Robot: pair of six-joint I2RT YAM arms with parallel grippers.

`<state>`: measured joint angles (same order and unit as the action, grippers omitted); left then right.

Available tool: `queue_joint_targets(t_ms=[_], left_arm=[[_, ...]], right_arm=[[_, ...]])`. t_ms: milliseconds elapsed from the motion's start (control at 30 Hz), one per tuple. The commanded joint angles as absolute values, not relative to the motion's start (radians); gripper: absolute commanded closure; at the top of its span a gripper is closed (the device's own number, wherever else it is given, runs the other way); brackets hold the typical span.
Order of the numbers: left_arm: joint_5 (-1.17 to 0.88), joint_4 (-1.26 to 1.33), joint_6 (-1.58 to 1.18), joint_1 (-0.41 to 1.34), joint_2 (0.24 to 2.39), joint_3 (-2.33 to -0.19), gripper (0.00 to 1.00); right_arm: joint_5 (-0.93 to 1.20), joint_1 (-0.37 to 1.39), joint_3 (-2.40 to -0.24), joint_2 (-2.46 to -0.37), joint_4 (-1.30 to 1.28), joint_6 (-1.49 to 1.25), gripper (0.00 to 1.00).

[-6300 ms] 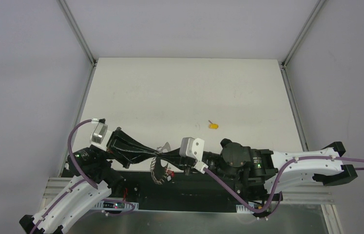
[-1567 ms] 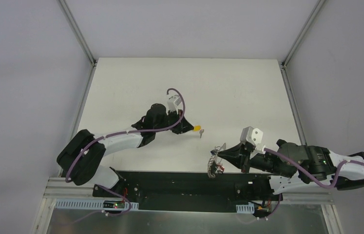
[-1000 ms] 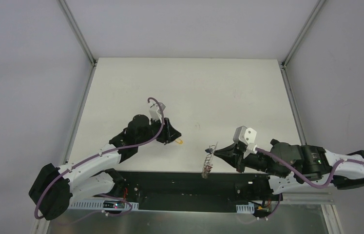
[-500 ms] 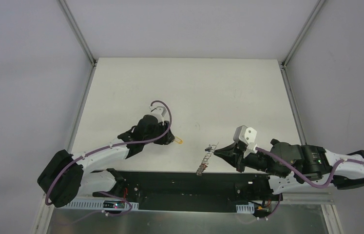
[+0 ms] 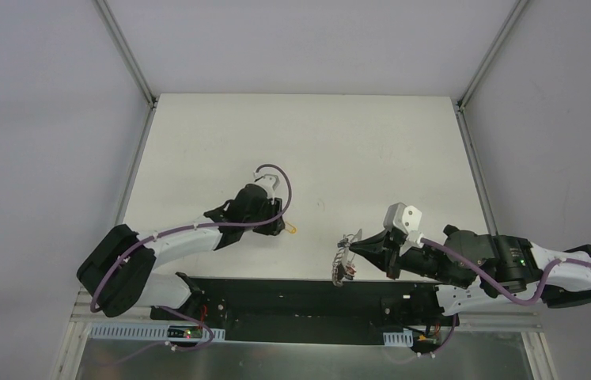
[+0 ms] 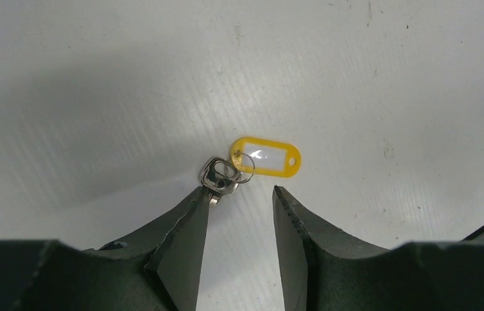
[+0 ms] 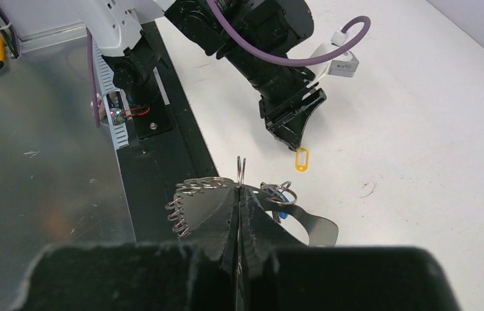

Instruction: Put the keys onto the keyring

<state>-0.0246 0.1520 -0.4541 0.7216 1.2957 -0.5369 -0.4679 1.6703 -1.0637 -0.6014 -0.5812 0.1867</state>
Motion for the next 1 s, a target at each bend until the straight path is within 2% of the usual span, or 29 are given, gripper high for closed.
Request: queue_joint_targets(t_ms=[0, 600, 967], left_arm=[[0.016, 0.156, -0.392, 0.742, 1.331, -0.609, 0.59], [0.275, -0.033, -0.279, 0.878, 1.471, -0.786, 0.61], [0.297, -0.070, -0.267, 0.897, 1.506, -0.800, 0.69]], right_arm=[[-0.492, 1.667, -1.080, -0.584, -0.522, 0.183, 1.00], [-0.497, 1.667, -1.069, -0.566, -0.524, 0.179, 1.00], [-0.491, 1.667, -1.069, -0.572, -0.520, 0.182, 1.00]])
